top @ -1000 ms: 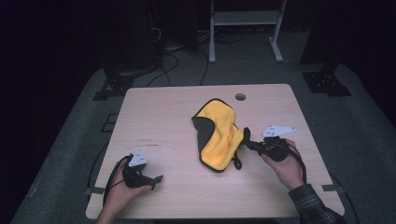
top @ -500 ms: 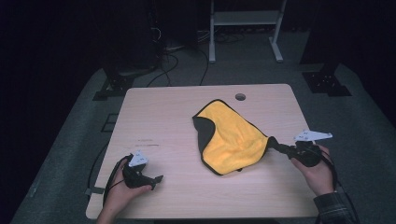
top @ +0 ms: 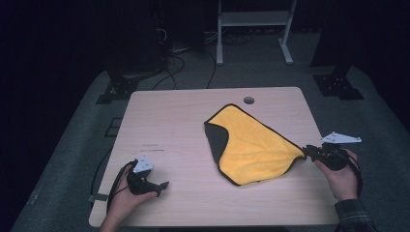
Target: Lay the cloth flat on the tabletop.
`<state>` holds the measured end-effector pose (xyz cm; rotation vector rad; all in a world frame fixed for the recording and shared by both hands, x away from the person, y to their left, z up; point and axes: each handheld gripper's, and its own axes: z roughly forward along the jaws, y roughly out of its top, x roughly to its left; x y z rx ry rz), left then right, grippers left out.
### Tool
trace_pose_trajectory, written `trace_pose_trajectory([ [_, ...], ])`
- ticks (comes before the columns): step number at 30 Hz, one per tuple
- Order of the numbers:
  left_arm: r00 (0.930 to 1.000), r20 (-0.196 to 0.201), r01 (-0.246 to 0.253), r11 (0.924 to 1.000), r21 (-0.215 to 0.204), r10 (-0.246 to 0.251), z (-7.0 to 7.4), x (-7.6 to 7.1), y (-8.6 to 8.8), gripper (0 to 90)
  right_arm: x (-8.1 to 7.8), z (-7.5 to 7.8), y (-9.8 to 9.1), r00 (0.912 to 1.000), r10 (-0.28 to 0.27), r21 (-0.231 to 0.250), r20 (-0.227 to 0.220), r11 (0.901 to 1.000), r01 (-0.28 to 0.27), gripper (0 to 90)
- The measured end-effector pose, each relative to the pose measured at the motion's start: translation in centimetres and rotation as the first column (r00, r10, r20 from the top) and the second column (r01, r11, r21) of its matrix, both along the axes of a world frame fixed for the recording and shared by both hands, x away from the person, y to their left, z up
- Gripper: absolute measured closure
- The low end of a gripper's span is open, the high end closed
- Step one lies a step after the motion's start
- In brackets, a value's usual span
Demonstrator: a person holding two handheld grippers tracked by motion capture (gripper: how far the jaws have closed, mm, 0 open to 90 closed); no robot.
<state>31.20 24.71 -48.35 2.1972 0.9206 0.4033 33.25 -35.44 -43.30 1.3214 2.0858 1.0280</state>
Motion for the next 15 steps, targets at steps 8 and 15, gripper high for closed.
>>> trace_pose_trajectory([
  [8,1.0000,-0.002,-0.004,1.0000,0.005,0.004,0.0,0.0,0.0,0.0,-0.6,0.5,4.2,0.9900,0.140,0.060,0.014,0.9882,-0.141,62.0],
  [15,1.0000,-0.002,-0.005,1.0000,0.004,0.005,0.0,0.0,0.0,0.0,0.3,-0.2,8.6,0.9720,0.235,0.050,-0.013,0.9710,-0.234,56.8],
])
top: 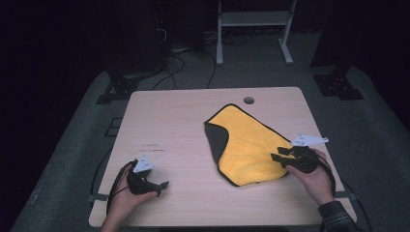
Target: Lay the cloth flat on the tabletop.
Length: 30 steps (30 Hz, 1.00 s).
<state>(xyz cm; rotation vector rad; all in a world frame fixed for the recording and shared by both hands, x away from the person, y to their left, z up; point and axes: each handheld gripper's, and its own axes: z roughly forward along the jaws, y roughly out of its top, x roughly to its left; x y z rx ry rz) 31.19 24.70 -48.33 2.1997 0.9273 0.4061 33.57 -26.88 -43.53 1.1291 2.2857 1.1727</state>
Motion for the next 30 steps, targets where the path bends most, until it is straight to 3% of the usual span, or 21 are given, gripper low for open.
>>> trace_pose_trajectory([
  [1,1.0000,0.000,0.000,1.0000,0.000,0.000,0.0,0.0,0.0,0.0,0.3,-0.1,1.5,0.9996,0.027,0.001,-0.003,0.9996,-0.027,56.1],
  [2,1.0000,0.000,0.000,1.0000,0.000,0.000,0.0,0.0,0.0,0.0,0.3,-0.1,1.5,0.9996,0.027,0.001,-0.003,0.9996,-0.027,56.1],
  [5,1.0000,0.000,0.000,1.0000,0.000,0.000,0.0,0.0,0.0,0.0,1.1,-0.3,4.3,0.9973,0.073,0.005,-0.011,0.9973,-0.073,55.1],
  [10,1.0000,0.000,0.000,1.0000,0.000,0.000,0.0,0.0,0.0,0.0,2.5,-0.6,6.8,0.9950,0.099,-0.010,-0.017,0.9951,-0.099,54.5],
  [14,1.0000,0.000,0.000,1.0000,0.000,0.000,0.0,0.0,0.0,0.0,4.0,-0.7,7.9,0.9960,0.089,0.010,-0.011,0.9960,-0.089,55.2],
  [15,1.0000,0.001,0.000,1.0000,-0.001,0.000,0.0,0.0,0.0,0.0,5.1,-0.8,8.7,0.9961,0.084,-0.003,-0.026,0.9964,-0.085,55.2],
  [26,1.0000,0.002,-0.001,1.0000,-0.002,0.001,0.0,0.0,0.0,0.0,10.1,-2.2,11.8,0.9965,0.054,-0.004,-0.064,0.9985,-0.054,54.2],
  [30,1.0000,0.002,-0.001,1.0000,-0.002,0.001,0.0,0.0,0.0,0.0,12.7,-2.4,12.9,0.9962,0.035,0.001,-0.079,0.9994,-0.035,53.7],
])
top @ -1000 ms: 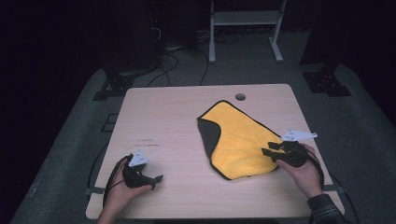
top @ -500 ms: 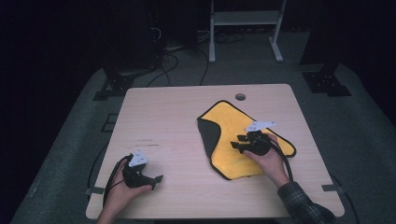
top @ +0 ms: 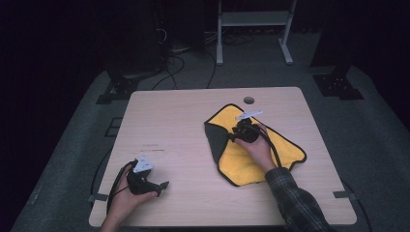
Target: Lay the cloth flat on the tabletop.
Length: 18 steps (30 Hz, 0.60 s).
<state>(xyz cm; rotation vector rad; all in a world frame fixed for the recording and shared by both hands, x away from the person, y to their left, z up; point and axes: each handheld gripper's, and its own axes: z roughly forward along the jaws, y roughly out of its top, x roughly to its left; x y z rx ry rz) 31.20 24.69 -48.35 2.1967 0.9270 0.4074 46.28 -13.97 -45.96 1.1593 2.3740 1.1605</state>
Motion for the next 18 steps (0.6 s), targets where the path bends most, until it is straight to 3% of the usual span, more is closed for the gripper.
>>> trace_pose_trajectory([
  [2,1.0000,0.000,0.000,1.0000,0.000,0.000,0.0,0.0,0.0,0.0,0.4,0.0,0.1,1.0000,-0.002,-0.005,0.000,1.0000,0.002,53.8],
  [3,1.0000,0.000,0.000,1.0000,0.000,0.000,0.0,0.0,0.0,0.0,1.3,-0.3,0.4,0.9999,-0.008,-0.012,-0.013,0.9999,0.008,55.0],
  [6,1.0000,0.000,0.000,1.0000,0.000,0.000,0.0,0.0,0.0,0.0,2.2,-0.8,0.6,0.9990,-0.019,-0.017,-0.041,0.9997,0.018,57.4],
  [9,1.0000,0.000,0.000,1.0000,0.000,0.000,0.0,0.0,0.0,0.0,2.7,-1.3,0.9,0.9982,0.011,-0.020,-0.060,0.9997,-0.012,63.8],
  [12,1.0000,0.002,-0.003,1.0000,-0.002,0.003,0.0,0.0,0.0,0.0,2.6,-1.1,1.1,0.9985,0.031,-0.011,-0.045,0.9995,-0.031,80.6],
  [16,0.9999,0.012,0.001,1.0000,-0.009,0.000,0.1,-0.1,0.1,5.3,2.0,-0.6,1.6,0.9976,0.052,0.006,-0.046,0.9986,-0.052,83.1],
  [18,1.0000,0.001,0.007,0.9997,-0.022,-0.006,0.3,-0.1,0.1,12.0,1.2,0.3,2.1,0.9942,0.101,0.053,-0.036,0.9937,-0.099,83.6],
])
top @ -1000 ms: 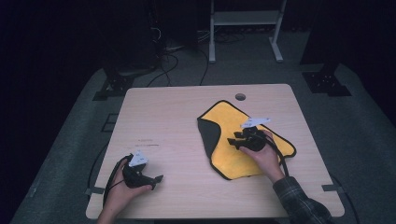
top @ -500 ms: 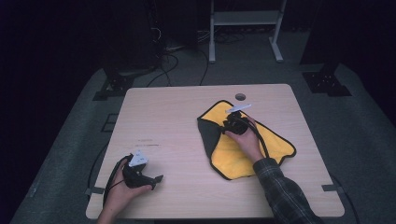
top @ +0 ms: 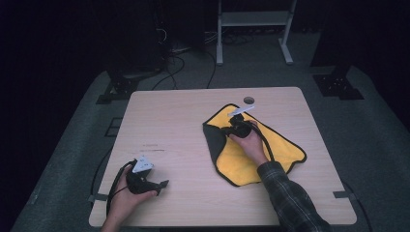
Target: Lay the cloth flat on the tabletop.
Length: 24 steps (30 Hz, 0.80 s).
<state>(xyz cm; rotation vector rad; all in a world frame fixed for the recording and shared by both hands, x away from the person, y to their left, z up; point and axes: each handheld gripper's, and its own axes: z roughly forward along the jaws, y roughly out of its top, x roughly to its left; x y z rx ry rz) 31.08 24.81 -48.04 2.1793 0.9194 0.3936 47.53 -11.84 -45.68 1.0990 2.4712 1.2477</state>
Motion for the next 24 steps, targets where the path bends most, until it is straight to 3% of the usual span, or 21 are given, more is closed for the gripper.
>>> trace_pose_trajectory([
  [2,0.9996,-0.026,0.005,0.9993,-0.037,-0.006,0.2,0.0,-0.1,14.0,-0.7,0.6,0.6,0.9993,0.035,0.019,0.013,0.9992,-0.035,83.8],
  [6,0.9996,-0.020,0.019,0.9997,-0.019,-0.019,0.3,0.0,-0.4,16.5,-1.8,1.3,1.6,0.9961,0.086,0.047,0.019,0.9951,-0.087,84.2],
  [7,0.9997,-0.010,0.023,0.9995,-0.021,-0.023,0.5,-0.1,-0.6,16.6,-2.6,1.7,2.6,0.9917,0.126,0.053,0.025,0.9905,-0.127,84.3],
  [12,0.9997,0.006,0.023,0.9993,-0.029,-0.022,0.8,-0.2,-0.6,16.8,-4.1,2.0,4.7,0.9799,0.197,0.062,0.032,0.9781,-0.199,84.5],
  [14,0.9997,0.011,0.023,0.9993,-0.030,-0.023,0.9,-0.3,-0.5,16.8,-5.2,2.1,6.2,0.9674,0.251,0.056,0.035,0.9660,-0.252,84.5],
  [16,0.9997,0.014,0.020,0.9993,-0.033,-0.020,1.0,-0.3,-0.4,16.8,-5.6,2.1,6.6,0.9645,0.262,0.055,0.033,0.9631,-0.263,84.5],
  [17,0.9997,0.022,0.009,0.9993,-0.037,-0.008,1.1,-0.3,-0.1,16.8,-6.5,1.9,7.6,0.9522,0.304,0.054,0.033,0.9508,-0.305,84.6],
  [18,0.9997,0.022,0.009,0.9993,-0.037,-0.008,1.1,-0.3,-0.1,16.9,-6.5,1.9,7.6,0.9522,0.304,0.054,0.033,0.9508,-0.305,84.6],
  [24,0.9989,0.029,-0.035,0.9982,-0.048,0.037,1.5,-0.3,0.9,17.1,-9.7,1.0,9.9,0.9092,0.416,0.040,0.012,0.9084,-0.416,84.6],
])
